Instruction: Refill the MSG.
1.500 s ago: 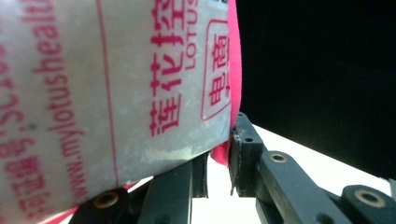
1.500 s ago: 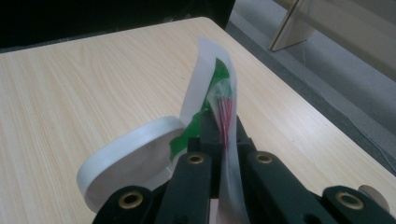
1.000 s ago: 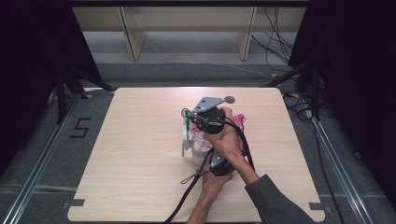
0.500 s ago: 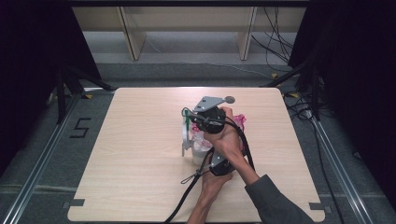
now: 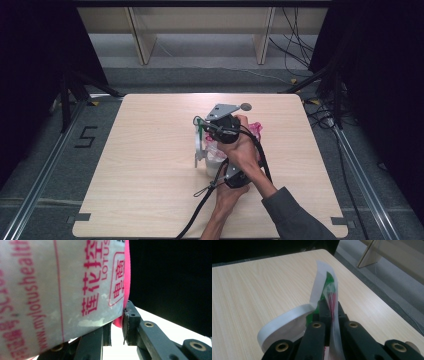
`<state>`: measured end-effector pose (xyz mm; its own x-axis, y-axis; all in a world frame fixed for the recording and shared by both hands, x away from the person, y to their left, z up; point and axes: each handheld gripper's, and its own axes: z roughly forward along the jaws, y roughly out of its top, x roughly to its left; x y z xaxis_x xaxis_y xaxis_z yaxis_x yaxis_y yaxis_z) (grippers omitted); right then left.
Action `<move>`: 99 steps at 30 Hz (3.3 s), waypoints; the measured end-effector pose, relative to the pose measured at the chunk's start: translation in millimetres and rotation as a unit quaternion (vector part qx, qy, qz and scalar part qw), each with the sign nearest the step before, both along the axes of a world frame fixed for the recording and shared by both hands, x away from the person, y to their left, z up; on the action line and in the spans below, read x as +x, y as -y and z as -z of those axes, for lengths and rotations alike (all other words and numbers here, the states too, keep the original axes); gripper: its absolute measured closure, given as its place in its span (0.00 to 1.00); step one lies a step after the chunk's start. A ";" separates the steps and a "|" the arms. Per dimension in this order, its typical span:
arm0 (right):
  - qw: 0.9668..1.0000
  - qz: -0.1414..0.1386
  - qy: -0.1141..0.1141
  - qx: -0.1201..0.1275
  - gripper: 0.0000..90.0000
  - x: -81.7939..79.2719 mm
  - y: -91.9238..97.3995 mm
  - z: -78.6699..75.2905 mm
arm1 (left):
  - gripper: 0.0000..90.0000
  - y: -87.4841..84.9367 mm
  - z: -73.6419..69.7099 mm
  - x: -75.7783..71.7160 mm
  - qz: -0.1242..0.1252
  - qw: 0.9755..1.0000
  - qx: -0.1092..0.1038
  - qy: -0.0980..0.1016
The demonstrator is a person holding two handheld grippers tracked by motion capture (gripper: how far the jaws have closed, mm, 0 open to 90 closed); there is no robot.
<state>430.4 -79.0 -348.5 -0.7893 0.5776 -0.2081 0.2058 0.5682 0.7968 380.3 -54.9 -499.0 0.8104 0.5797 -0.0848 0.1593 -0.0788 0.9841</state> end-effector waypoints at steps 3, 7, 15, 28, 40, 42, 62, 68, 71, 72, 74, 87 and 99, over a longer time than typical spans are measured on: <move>1.000 0.001 -0.009 -0.004 1.00 -1.7 0.1 -0.3 | 0.88 0.0 0.0 0.0 0.005 1.000 0.001 0.001; 1.000 0.000 -0.004 -0.006 1.00 -0.5 -0.9 0.1 | 0.88 -0.5 -0.1 -0.4 0.000 1.000 0.002 0.001; 1.000 -0.001 -0.001 0.000 1.00 -0.9 0.1 -1.0 | 0.88 -0.5 0.2 -0.7 0.002 1.000 0.000 0.001; 1.000 -0.003 -0.004 -0.001 1.00 -0.5 -0.4 -0.6 | 0.88 6.9 1.8 -0.9 -0.016 0.999 -0.048 -0.011; 0.999 -0.001 -0.011 0.036 1.00 -2.9 12.1 -6.1 | 0.88 4.3 4.6 -0.1 -0.027 0.999 -0.022 -0.012; 0.999 -0.005 -0.009 0.039 1.00 -3.1 15.3 -7.7 | 0.88 3.6 4.7 -0.3 -0.018 1.000 -0.020 -0.013; 0.991 0.000 -0.021 0.131 1.00 -10.4 56.3 -13.2 | 0.84 -0.5 11.7 -5.0 -0.025 0.999 -0.004 -0.042; 0.990 -0.001 -0.009 0.142 1.00 -9.6 65.8 -14.5 | 0.80 -7.8 12.2 -3.5 -0.027 0.998 0.007 -0.051; 0.988 0.001 -0.010 0.153 1.00 -10.5 70.8 -14.8 | 0.78 -8.9 12.0 -4.2 -0.026 0.998 0.009 -0.053; 0.988 0.002 -0.015 0.154 1.00 -11.6 72.3 -15.0 | 0.77 -9.0 11.9 -4.4 -0.025 0.998 0.011 -0.054; 0.986 0.005 -0.017 0.163 1.00 -14.0 74.7 -14.9 | 0.76 -9.7 11.8 -5.7 -0.021 0.998 0.015 -0.056; 0.977 0.008 -0.012 0.211 1.00 -26.0 107.9 -16.4 | 0.57 -19.4 8.0 -12.7 -0.014 0.996 0.034 -0.077; 0.975 0.010 -0.004 0.221 1.00 -32.2 129.3 -12.1 | 0.42 -40.9 3.3 -35.2 -0.015 0.995 0.033 -0.088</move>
